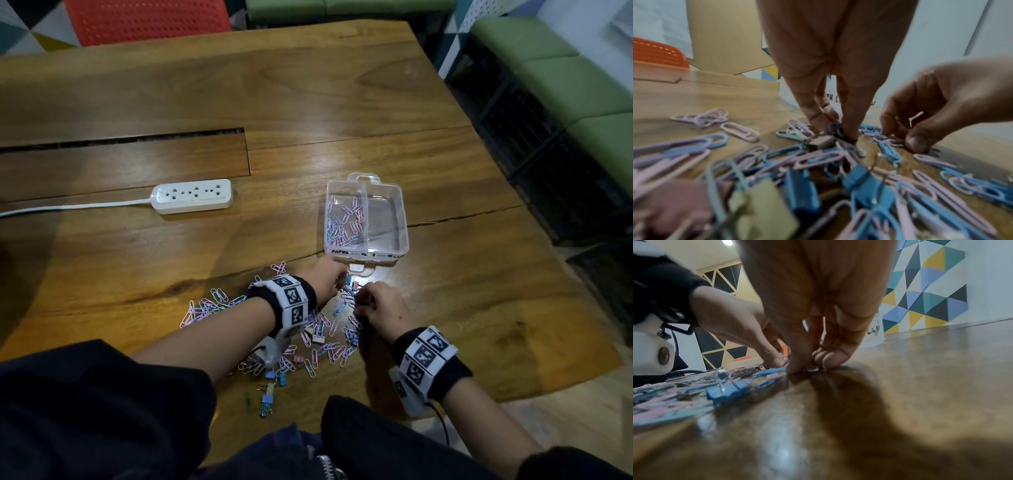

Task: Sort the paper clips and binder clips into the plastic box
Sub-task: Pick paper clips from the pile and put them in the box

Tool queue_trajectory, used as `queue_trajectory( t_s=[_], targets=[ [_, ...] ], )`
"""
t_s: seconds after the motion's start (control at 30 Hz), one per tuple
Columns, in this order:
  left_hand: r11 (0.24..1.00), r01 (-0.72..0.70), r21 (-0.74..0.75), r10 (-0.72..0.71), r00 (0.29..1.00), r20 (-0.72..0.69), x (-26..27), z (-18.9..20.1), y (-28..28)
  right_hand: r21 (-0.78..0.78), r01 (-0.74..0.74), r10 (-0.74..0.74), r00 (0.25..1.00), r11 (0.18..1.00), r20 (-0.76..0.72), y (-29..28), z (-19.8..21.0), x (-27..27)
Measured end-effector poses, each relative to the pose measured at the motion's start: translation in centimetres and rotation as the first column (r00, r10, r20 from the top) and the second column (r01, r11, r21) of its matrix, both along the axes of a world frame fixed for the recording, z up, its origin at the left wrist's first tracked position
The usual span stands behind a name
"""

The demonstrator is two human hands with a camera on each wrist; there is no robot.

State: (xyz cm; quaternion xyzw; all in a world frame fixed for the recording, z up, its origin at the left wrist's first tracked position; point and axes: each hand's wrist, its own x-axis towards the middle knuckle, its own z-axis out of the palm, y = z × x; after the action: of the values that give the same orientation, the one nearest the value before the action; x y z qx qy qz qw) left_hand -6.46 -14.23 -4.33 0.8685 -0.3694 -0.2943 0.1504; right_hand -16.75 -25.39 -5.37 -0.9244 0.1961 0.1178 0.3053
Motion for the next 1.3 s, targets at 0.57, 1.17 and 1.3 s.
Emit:
queue_trajectory(
  t_s=[0.57,1.17,1.3],
  targets=[
    [0.871,-0.489,-0.04,0.384,0.731,-0.565,2.0,1.4,2.4,0.122,-0.014,-0.001,0.992,0.992,0.123,-0.5,-0.1,-0.9],
    [0.991,-0.097,0.094,0.096,0.995,0.022,-0.6,-0.2,-1.0,0.367,0.267,-0.275,0.961,0.891,-0.03,-1.3,0.4,0.7],
    [0.982,-0.013,0.187,-0.006,0.995,0.1,-0.7,-0.2,-0.9,0.23,0.154,-0.134,0.986,0.961,-0.102,-1.1,0.9,-0.8]
  ],
)
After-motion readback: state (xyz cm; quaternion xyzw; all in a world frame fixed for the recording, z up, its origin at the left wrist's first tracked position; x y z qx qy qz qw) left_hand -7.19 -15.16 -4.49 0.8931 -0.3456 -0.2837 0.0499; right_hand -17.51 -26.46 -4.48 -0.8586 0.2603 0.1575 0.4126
